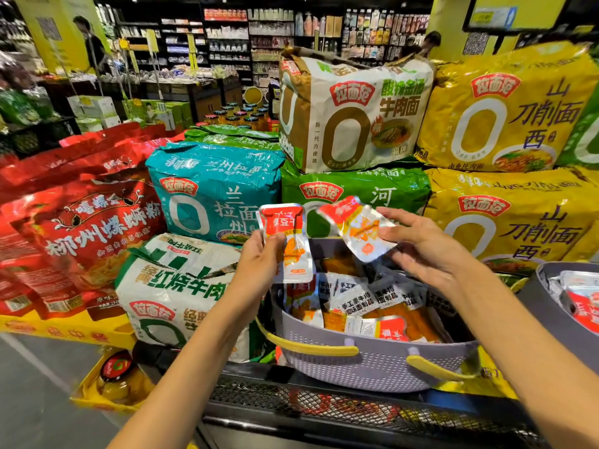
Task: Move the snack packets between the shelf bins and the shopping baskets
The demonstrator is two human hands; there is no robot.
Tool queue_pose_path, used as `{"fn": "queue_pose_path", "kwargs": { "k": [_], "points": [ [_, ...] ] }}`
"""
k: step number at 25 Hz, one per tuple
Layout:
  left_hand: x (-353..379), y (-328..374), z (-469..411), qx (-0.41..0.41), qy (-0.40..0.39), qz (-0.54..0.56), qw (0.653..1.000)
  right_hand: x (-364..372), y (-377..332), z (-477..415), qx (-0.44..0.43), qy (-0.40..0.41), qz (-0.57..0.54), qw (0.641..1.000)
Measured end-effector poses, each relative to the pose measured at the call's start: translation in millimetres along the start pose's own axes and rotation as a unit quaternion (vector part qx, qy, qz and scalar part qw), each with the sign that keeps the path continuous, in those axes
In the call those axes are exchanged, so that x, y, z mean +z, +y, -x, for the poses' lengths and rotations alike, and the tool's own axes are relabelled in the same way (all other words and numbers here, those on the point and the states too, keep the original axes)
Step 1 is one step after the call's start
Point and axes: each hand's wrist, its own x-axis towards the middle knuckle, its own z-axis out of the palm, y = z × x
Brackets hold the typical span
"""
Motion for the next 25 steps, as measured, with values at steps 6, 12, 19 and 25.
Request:
{"fn": "queue_pose_path", "kwargs": {
  "k": [6, 12, 19, 25],
  "points": [
    [15, 1, -3, -0.077, 0.023, 0.063, 0.995, 31, 31, -1, -0.066, -0.004, -0.012, 0.998],
    [13, 3, -1, -0.078, 0.050, 0.090, 0.992, 44, 42, -4, -0.174, 0.056, 0.114, 0.976],
    [8, 1, -2, -0.087, -0.017, 0.109, 0.990, 55, 54, -6, -0.205, 0.033, 0.179, 0.962],
    [-7, 4, 1, -0.039, 0.048, 0.118, 0.991, 50, 51, -15, -0.146, -0.006, 0.228, 0.963]
  ]
}}
